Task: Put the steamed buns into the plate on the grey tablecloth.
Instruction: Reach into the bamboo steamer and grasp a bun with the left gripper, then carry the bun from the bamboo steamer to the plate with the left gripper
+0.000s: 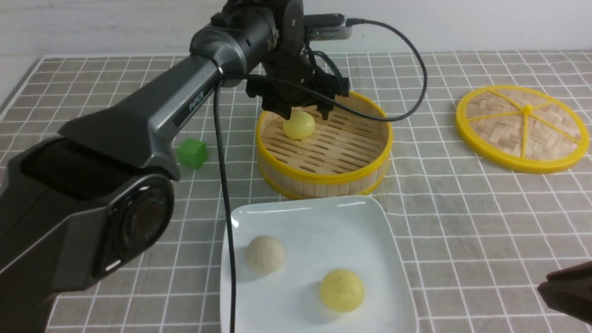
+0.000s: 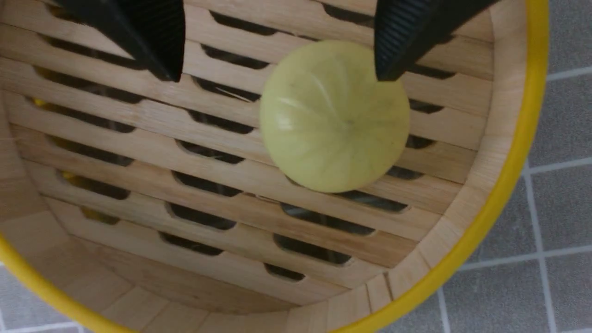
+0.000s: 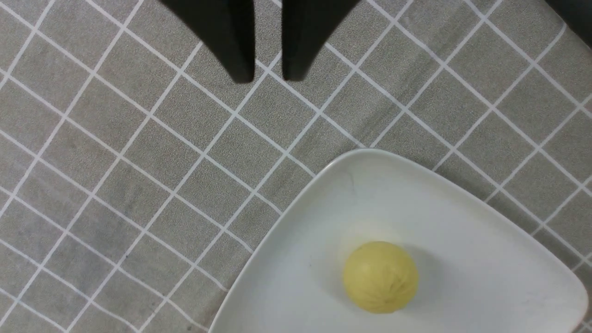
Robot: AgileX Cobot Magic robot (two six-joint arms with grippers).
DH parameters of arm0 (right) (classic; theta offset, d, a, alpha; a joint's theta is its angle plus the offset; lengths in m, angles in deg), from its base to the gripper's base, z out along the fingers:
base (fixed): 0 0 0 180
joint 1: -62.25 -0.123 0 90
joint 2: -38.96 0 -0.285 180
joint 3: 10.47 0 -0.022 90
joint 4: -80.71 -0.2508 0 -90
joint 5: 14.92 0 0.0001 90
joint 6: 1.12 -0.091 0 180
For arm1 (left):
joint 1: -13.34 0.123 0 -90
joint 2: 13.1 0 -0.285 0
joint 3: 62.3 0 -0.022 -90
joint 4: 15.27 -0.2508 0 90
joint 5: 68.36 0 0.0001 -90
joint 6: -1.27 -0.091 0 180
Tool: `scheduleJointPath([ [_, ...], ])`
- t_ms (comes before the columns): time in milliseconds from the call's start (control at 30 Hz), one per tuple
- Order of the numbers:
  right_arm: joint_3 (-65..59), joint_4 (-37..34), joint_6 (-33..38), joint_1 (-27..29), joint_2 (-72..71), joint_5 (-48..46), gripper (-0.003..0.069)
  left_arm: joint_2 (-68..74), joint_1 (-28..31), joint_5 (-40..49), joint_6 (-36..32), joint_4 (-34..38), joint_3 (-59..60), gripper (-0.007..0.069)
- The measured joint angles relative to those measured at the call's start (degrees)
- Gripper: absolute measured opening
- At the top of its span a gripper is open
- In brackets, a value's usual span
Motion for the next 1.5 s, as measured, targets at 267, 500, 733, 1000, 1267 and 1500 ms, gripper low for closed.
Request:
scheduleJointPath([
  [267, 0.0, 0.0, 0.0, 0.0, 0.0, 0.0, 0.0123, 3.1, 0.2, -1.5, 1.6, -1.2, 0.0, 0.0526],
  [500, 0.0, 0.0, 0.0, 0.0, 0.0, 0.0, 0.0127, 3.5, 0.2, -1.1, 1.7, -1.4, -0.3, 0.0342],
  [733, 0.0, -0.1, 0.0, 0.0, 0.0, 0.0, 0.0136, 3.2, 0.2, 7.2, 1.8, -1.3, -4.8, 0.0027],
  [1000, 0.0, -1.1, 0.0, 0.0, 0.0, -0.2, 0.0139, -5.0, 0.2, 13.4, 0.5, -0.9, -11.1, 0.0021],
  [1267, 0.0, -1.3, 0.0, 0.0, 0.0, -0.1, 0.0144, -22.1, -0.3, 13.4, -3.2, 7.9, 2.6, 0.0021],
  [1500, 0.0, -1.3, 0.0, 0.0, 0.0, -0.1, 0.015, -41.5, -8.2, 13.4, -6.7, 7.6, 38.9, 0.0022],
])
